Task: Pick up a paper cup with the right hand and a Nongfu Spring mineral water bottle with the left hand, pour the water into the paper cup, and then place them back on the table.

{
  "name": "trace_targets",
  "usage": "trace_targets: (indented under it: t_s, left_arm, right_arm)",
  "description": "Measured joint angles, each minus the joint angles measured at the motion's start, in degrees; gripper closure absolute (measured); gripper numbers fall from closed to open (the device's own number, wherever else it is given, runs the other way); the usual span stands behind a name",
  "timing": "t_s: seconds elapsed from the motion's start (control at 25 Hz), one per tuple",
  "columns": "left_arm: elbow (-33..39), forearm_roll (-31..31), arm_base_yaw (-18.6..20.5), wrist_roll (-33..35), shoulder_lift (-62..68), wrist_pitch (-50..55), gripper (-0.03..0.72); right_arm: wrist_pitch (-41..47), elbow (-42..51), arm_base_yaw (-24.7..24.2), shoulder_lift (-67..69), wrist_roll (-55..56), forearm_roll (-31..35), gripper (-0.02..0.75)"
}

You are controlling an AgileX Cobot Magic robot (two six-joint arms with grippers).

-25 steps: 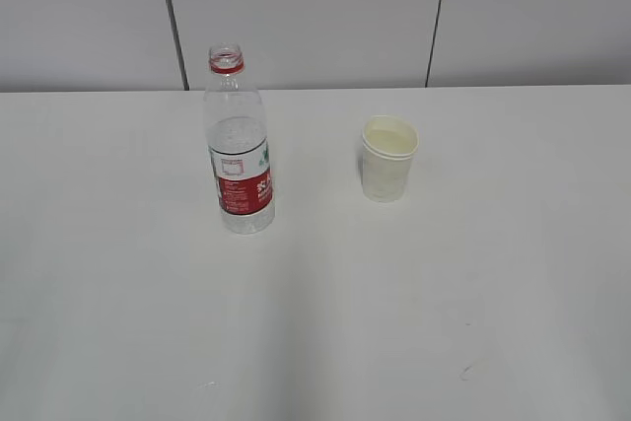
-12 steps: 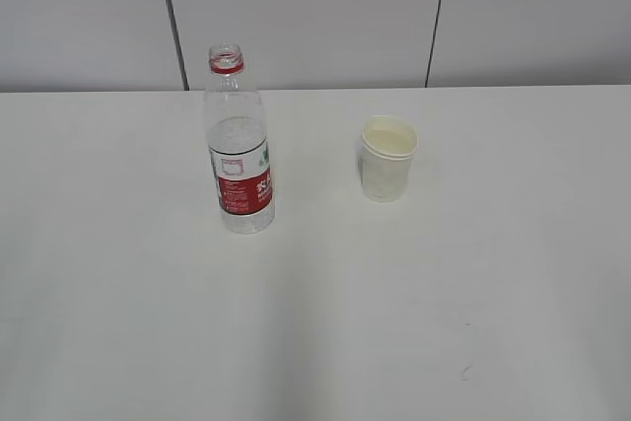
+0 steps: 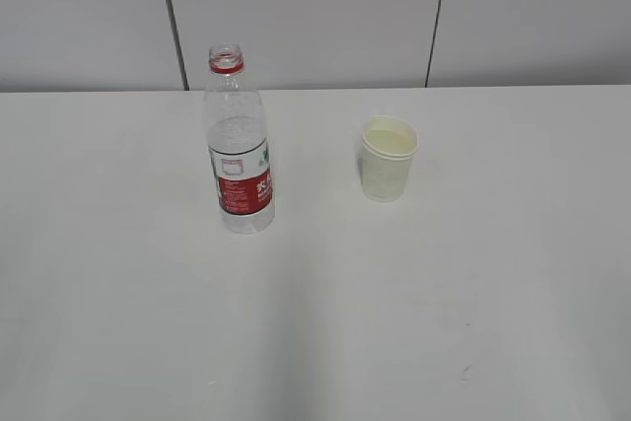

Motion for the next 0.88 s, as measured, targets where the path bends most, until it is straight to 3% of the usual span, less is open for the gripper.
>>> trace_targets:
  t_s: [0.88]
  left_arm:
    - [0.0,0.0,0.0,0.0,0.0,0.0,0.186]
  right_arm:
    - [0.0,0.0,0.0,0.0,0.0,0.0,0.202]
